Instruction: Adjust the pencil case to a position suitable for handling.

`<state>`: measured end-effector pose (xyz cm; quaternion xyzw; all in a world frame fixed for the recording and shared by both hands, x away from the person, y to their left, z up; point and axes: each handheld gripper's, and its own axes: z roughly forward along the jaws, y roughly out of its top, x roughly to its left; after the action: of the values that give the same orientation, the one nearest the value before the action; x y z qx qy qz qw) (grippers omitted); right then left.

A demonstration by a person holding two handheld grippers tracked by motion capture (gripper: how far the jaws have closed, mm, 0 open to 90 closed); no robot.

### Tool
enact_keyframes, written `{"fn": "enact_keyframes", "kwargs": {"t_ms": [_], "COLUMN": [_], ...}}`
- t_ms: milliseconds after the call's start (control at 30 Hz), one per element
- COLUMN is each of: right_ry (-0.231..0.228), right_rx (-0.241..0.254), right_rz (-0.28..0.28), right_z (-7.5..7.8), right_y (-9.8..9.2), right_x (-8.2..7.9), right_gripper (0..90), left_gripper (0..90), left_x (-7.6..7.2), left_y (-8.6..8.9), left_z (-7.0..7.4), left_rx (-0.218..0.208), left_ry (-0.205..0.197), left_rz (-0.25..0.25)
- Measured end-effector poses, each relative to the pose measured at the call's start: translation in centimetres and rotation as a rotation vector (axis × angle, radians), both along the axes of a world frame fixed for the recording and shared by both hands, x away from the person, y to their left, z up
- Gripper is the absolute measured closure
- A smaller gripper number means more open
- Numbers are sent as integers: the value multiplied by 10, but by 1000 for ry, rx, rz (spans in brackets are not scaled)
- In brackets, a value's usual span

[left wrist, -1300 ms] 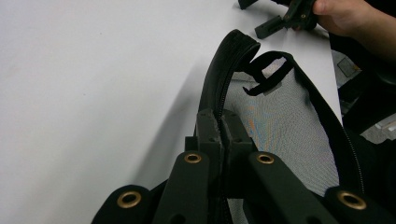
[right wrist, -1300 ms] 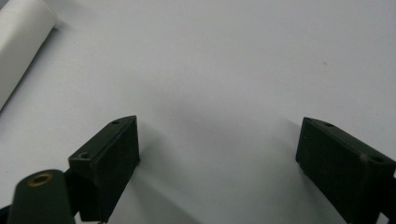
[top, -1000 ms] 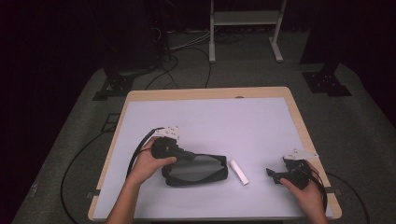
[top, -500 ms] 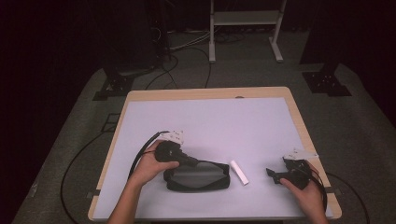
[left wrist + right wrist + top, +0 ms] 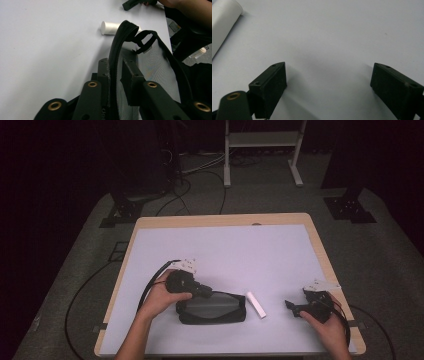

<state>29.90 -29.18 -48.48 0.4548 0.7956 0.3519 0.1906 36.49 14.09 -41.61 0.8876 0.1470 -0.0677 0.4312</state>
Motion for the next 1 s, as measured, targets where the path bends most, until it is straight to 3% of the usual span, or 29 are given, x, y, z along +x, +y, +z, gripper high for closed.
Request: {"fn": "enact_keyframes", "kwargs": {"t_ms": [300, 367, 533, 633, 733, 767, 1000], "right_ry": [0, 0, 0, -1, 0, 1, 1], "right_rx": [0, 0, -1, 0, 0, 1, 2], "right_rz": [0, 0, 0, -1, 0, 0, 0], "right_z": [0, 0, 0, 0, 0, 0, 0], "right_y": [0, 0, 0, 0, 0, 0, 0], "right_x": [0, 0, 0, 0, 0, 0, 0], "right_gripper": [125, 125, 125, 125, 125, 125, 125], "left_gripper": [619, 542, 459, 404, 377, 361, 292], "left_x": [-1, -3, -4, -6, -5, -6, -8], "left_y": [6, 9, 15, 25, 30, 37, 57], "left_z": [7, 9, 14, 13, 13, 13, 16], "left_rx": [-23, -29, -30, -33, -33, -40, -42], "left_ry": [-21, -33, -59, -77, -82, -88, -116], "left_rz": [43, 64, 97, 159, 180, 210, 294]}}
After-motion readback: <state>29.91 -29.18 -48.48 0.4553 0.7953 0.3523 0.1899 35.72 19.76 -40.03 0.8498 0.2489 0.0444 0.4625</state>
